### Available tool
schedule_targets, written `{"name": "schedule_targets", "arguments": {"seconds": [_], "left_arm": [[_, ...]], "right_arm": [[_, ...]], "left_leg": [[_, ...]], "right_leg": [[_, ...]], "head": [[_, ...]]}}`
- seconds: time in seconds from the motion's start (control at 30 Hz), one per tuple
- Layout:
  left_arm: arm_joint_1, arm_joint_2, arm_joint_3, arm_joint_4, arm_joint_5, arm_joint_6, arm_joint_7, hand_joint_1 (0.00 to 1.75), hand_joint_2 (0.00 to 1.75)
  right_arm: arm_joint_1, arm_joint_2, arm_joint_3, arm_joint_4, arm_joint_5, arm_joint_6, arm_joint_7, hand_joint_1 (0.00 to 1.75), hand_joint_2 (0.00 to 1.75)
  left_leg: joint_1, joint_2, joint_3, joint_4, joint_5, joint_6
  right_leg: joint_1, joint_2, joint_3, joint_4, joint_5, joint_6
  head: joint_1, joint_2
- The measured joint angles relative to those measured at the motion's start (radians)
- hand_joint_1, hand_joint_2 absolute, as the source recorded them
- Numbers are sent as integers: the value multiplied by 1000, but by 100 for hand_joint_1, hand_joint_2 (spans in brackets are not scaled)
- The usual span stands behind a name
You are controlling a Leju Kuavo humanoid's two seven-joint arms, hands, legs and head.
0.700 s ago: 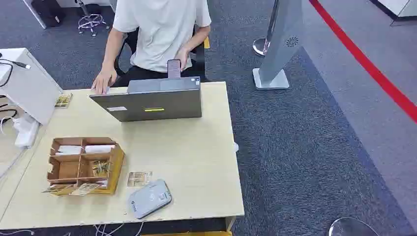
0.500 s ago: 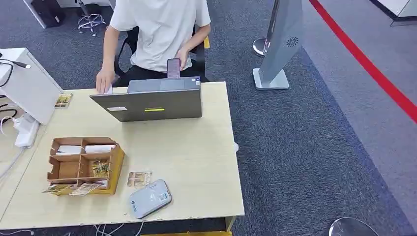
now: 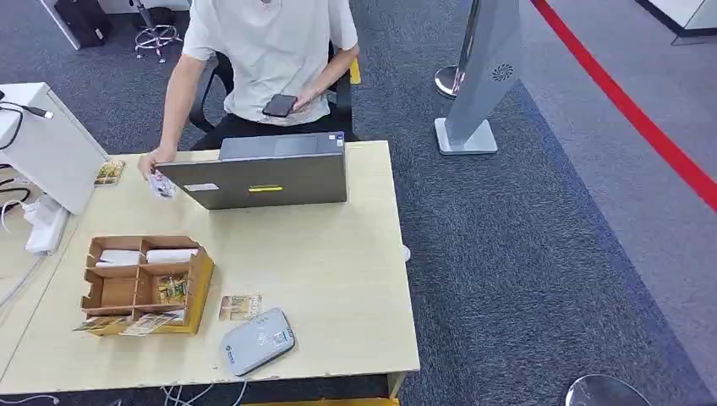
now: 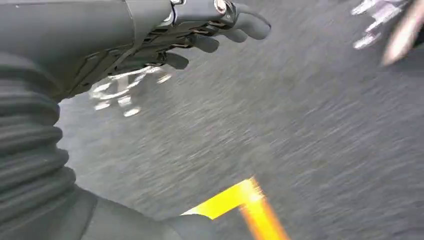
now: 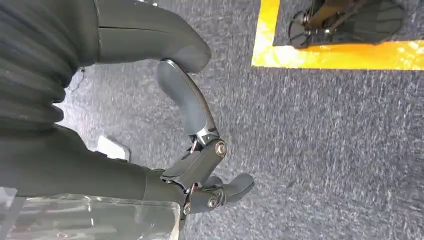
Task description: Pass the card to the sensor for recognition and then transmit it.
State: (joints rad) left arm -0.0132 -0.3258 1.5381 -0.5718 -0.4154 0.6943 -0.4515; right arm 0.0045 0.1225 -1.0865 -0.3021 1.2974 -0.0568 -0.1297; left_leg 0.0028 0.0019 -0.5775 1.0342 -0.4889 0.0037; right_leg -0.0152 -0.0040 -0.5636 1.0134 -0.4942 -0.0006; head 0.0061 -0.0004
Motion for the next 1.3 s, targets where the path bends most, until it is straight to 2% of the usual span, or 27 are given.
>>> {"name": "schedule_targets", "arguments": {"seconds": [0.07,0.17,0.33,0.47,0.53,0.57,0.67,0.9,0.93,0.97,1.0,1.03,1.07,1.1,1.13,1.17,1.2,1.23,1.27,1.3], "left_arm": [[0,-1,2,-7,-3,1,-64,0,175],[0,-3,3,-21,-13,3,-122,0,175],[1,-5,11,-34,-14,3,-133,0,175],[-6,-5,13,-46,-50,3,-199,0,175],[-25,-5,13,-74,-102,3,-231,0,175],[-31,-6,1,-93,-90,3,-240,0,175],[-21,-6,-107,-155,18,3,-247,0,175],[86,8,-417,-351,105,3,-250,0,175],[109,23,-458,-420,169,2,-227,0,175],[130,62,-488,-504,233,-4,-168,0,175],[144,104,-502,-559,284,-27,-62,0,175],[143,196,-502,-596,313,-84,80,0,175],[124,300,-500,-587,315,-170,211,0,175],[88,475,-497,-520,295,-275,298,0,175],[49,604,-491,-444,268,-366,330,0,175],[28,696,-475,-400,245,-400,294,0,175],[13,755,-458,-389,229,-395,217,0,175],[-3,795,-443,-381,217,-387,113,0,175],[-10,827,-434,-375,203,-388,36,0,175],[-15,856,-430,-373,186,-389,15,0,175]], "right_arm": [[-3,6,-14,0,2,-8,-4,0,175],[-8,10,-31,1,2,-15,-10,0,175],[-11,14,-47,1,2,-15,-11,0,175],[-13,21,-69,0,3,-16,-18,0,175],[-16,27,-91,0,11,-16,-27,0,175],[-18,30,-100,0,15,-19,-33,0,175],[-22,42,-123,0,16,-25,-40,0,175],[-20,71,-169,-14,23,-14,-48,0,175],[-21,70,-170,-16,50,-8,-34,0,175],[-21,62,-168,-15,90,-2,-17,0,175],[-20,52,-159,-13,133,7,0,0,175],[-19,42,-152,-9,159,17,8,0,175],[-20,29,-149,-4,165,26,8,0,175],[-21,14,-147,0,166,32,7,0,175],[-27,7,-146,5,166,34,7,0,175],[-34,-3,-145,7,166,34,7,0,175],[-39,-10,-145,9,167,34,7,0,175],[-40,-21,-144,9,169,29,8,0,175],[-38,-24,-143,11,175,29,9,0,175],[-37,-25,-142,13,177,27,10,0,175]], "left_leg": [[0,0,0,0,0,0],[0,0,0,0,0,0],[0,0,0,0,0,0],[0,0,1,0,0,0],[0,-1,1,0,0,0],[0,-1,1,0,0,0],[1,1,2,0,0,0],[2,-1,1,0,1,-1],[4,-1,0,0,1,-2],[6,0,1,-1,0,-4],[7,0,1,0,0,-4],[7,1,3,0,1,-6],[7,-3,1,0,3,-9],[12,-10,-3,0,6,-11],[18,-18,-6,0,7,-17],[19,-16,-7,0,7,-18],[17,-13,-5,-1,7,-18],[16,-12,-3,-3,9,-19],[14,-11,-1,-3,9,-19],[12,-10,0,-3,9,-19]], "right_leg": [[0,0,0,0,0,0],[0,0,0,0,0,0],[0,0,1,0,0,0],[0,0,0,0,0,0],[0,-1,0,0,0,0],[0,-1,1,0,0,0],[1,0,2,0,0,-1],[2,-2,1,1,0,-1],[3,-1,1,1,0,-1],[5,0,2,1,0,-2],[6,0,1,0,1,-4],[6,0,-2,0,1,-4],[6,-2,-3,0,1,-6],[11,-8,-3,2,-1,-9],[17,-16,-3,2,-2,-15],[18,-16,-4,1,0,-18],[18,-14,-2,2,2,-20],[14,-12,-1,4,2,-19],[12,-11,-1,3,2,-19],[12,-10,-2,3,2,-19]], "head": [[0,0],[0,0],[0,0],[0,0],[0,0],[0,0],[0,0],[0,0],[0,0],[2,0],[3,0],[5,0],[4,0],[-2,0],[0,0],[1,0],[0,0],[-4,0],[-6,0],[-4,0]]}}
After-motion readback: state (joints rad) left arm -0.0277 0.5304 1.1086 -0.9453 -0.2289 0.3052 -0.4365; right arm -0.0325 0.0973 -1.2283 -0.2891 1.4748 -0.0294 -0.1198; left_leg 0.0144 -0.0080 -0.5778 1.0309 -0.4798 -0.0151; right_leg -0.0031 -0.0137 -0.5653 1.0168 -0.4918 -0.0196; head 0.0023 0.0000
